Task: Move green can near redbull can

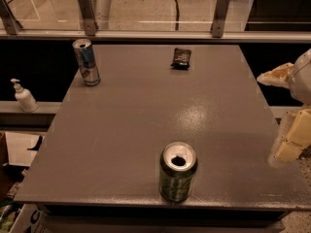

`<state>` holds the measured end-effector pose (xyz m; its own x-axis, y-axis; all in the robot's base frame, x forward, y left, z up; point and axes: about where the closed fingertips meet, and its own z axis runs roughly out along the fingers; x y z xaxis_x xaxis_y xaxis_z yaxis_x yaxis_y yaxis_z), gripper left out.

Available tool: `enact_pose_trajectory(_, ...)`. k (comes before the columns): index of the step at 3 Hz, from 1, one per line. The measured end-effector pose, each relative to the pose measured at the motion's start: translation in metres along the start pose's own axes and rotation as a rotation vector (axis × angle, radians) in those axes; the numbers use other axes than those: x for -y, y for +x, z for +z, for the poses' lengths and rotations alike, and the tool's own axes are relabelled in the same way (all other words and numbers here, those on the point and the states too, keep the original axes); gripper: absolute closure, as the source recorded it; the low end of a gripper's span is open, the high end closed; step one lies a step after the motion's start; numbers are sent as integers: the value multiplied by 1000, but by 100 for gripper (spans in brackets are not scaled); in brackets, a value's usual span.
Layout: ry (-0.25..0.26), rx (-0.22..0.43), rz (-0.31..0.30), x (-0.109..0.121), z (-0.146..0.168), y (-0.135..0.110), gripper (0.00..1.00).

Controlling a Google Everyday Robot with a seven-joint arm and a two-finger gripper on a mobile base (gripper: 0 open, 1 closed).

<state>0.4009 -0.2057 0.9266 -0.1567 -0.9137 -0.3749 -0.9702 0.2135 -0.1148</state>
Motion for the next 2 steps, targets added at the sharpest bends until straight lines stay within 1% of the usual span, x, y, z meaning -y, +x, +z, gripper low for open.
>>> enact_pose_trajectory(1, -90, 129, 19, -21, 30, -7, 0)
enact_pose_trajectory(2, -166, 256, 22, -41, 57, -28, 0)
